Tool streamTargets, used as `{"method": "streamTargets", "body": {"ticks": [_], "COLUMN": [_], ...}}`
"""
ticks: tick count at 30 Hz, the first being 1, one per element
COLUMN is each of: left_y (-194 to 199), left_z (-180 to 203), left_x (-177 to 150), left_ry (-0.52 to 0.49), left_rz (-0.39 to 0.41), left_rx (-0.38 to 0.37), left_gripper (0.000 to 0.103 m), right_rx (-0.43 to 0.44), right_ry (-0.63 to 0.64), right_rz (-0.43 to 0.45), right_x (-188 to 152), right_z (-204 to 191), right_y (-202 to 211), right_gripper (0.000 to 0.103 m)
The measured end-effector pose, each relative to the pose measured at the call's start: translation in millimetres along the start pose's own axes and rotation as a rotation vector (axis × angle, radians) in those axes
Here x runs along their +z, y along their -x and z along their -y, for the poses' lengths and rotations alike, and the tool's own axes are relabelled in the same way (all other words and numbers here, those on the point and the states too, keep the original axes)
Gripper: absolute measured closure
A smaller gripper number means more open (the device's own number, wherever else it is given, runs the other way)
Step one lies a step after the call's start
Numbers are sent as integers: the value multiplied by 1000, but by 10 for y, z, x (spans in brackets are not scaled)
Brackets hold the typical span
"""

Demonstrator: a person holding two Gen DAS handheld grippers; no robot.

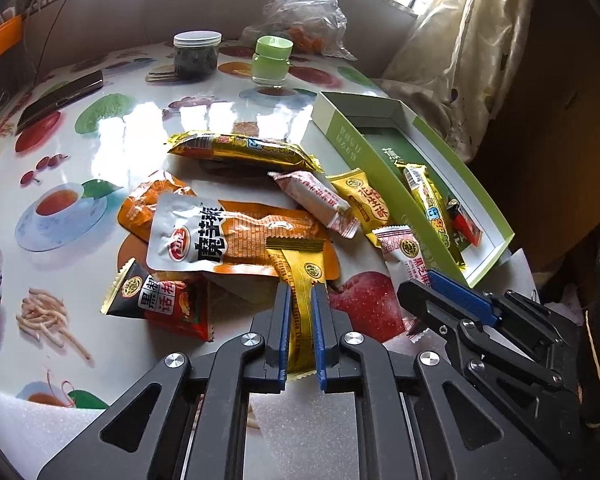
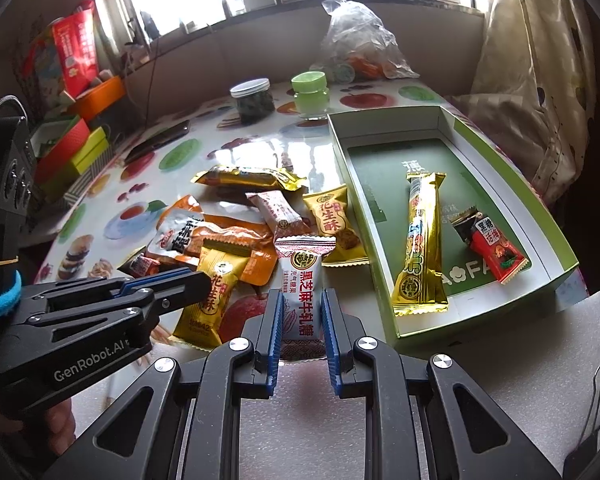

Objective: Organize snacks

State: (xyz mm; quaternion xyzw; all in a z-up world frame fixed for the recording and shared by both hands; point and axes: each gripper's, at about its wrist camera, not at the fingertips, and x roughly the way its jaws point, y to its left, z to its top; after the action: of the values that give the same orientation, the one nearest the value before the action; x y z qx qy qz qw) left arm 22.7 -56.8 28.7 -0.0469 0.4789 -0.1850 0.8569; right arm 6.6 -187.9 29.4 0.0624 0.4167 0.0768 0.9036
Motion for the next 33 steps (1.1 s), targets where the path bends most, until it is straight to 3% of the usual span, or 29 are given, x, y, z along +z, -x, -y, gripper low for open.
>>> {"method": "streamTargets", "body": {"ticks": [13, 18, 20, 22, 23, 33], "left_y": [80, 27, 36, 35, 26, -171], "left_z": [-23, -41, -5, 20, 27, 30], "left_x": [32, 10, 7, 8, 9, -19], "left_ry": [3, 18, -4, -14, -15, -21], "left_rz": [19, -8, -3, -4, -7, -74], "left_rx": [-1, -9, 4, 2, -4, 74], "left_gripper": [96, 96, 90, 64, 58, 57], "right_rx": [1, 2, 2, 2, 2, -3], "right_ry": [5, 3, 3, 3, 3, -12], "right_rz": [7, 6, 5, 6, 9, 8], "right_x": [22, 28, 31, 29, 36, 7], "right_z": [-28, -30, -30, -25, -29, 43], "right_y": [32, 32, 32, 34, 40, 50], "right_gripper": [85, 85, 85, 85, 85, 85]}}
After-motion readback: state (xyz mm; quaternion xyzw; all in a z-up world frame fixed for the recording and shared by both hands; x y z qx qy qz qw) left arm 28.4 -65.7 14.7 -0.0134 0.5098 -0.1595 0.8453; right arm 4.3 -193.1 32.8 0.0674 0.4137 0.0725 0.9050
